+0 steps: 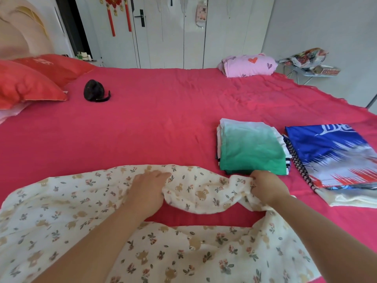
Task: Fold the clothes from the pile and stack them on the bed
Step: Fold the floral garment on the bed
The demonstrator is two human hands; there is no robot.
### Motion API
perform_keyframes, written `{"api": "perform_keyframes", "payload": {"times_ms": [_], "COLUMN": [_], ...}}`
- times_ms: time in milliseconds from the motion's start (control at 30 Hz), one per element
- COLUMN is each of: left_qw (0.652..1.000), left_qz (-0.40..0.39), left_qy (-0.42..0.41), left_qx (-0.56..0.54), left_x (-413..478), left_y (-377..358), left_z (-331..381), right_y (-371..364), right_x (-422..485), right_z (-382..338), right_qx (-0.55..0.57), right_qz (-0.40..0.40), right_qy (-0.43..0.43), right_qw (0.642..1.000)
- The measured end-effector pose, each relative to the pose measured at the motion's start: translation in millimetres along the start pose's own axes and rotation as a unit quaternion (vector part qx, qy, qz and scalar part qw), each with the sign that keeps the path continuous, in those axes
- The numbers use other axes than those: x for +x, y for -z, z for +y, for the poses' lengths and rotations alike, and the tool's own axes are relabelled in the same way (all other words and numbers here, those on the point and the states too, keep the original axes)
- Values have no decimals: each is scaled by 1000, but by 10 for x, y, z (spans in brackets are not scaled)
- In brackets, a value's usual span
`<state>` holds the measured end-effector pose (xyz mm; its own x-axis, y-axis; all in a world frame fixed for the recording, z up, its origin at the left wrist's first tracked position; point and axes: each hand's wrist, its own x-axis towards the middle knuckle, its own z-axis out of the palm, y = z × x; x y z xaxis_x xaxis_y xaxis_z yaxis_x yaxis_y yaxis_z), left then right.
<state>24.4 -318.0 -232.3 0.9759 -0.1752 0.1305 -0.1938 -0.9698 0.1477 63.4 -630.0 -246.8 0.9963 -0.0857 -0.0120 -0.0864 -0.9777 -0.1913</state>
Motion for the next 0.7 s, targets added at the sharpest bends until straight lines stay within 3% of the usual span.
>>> {"api": "perform_keyframes", "payload": {"times_ms": [133,200,300,367,433,533,633,700], "left_qw": [992,997,989,965,941,928,943,979], "left_qz": [-67,-53,67,177,257,307,264,153], "left_qy": [-83,-45,71,93,82,70,60,27], "left_qx": [73,33,-111,-170,-202,-198,-192,-134], "left_x": [-97,-52,131,235,275,180,-92,-329], "left_y": [-151,-134,157,431,648,727,538,306], "left_z": [205,214,130,44,-29,-64,-85,-96], "right_y": [77,191,475,712,907,964,693,358], "right_x": [-72,-63,-5,25,-11,-194,-543,-757], "right_z": [-90,-91,-104,-139,-200,-175,-64,63], "right_qx": [-65,-132,-87,2,61,86,57,-53], "right_qz": [36,52,96,182,297,424,423,333], "right_qy": [15,18,8,15,46,95,122,107], "right_qw": [997,990,992,983,952,897,896,935]}}
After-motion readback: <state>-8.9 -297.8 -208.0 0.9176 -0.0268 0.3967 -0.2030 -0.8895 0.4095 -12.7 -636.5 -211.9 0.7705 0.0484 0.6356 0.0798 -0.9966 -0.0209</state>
